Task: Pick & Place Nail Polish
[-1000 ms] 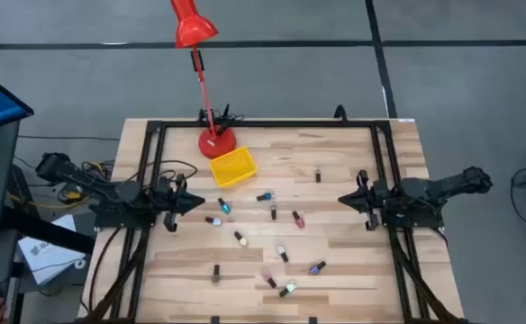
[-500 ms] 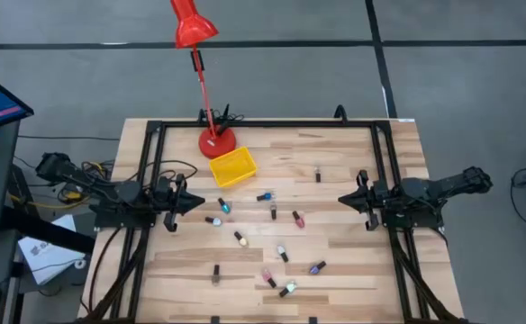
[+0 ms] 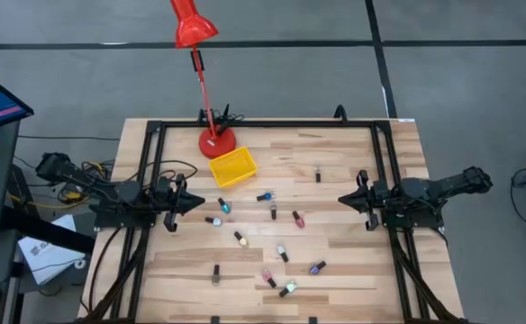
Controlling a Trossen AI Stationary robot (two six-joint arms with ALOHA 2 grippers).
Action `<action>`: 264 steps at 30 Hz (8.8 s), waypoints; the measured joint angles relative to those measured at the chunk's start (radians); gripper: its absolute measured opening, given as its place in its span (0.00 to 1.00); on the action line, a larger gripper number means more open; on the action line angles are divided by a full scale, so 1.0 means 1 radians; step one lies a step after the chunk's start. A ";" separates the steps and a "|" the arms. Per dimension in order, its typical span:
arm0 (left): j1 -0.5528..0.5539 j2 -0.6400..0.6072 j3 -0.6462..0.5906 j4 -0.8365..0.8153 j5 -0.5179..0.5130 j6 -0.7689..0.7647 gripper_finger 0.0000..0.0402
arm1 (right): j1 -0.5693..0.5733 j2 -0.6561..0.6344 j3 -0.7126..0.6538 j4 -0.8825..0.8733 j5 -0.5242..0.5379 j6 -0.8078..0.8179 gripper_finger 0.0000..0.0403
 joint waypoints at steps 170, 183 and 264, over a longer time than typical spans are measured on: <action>0.114 0.837 0.261 0.135 0.018 -0.266 0.28 | -0.183 0.000 0.018 0.206 0.047 0.192 0.00; 0.536 0.758 0.512 -0.315 0.116 0.044 0.28 | -0.183 0.000 0.019 0.200 0.047 0.184 0.00; 0.712 0.406 0.541 -0.352 0.230 0.094 0.72 | -0.635 1.724 0.976 -0.802 -0.181 0.705 0.59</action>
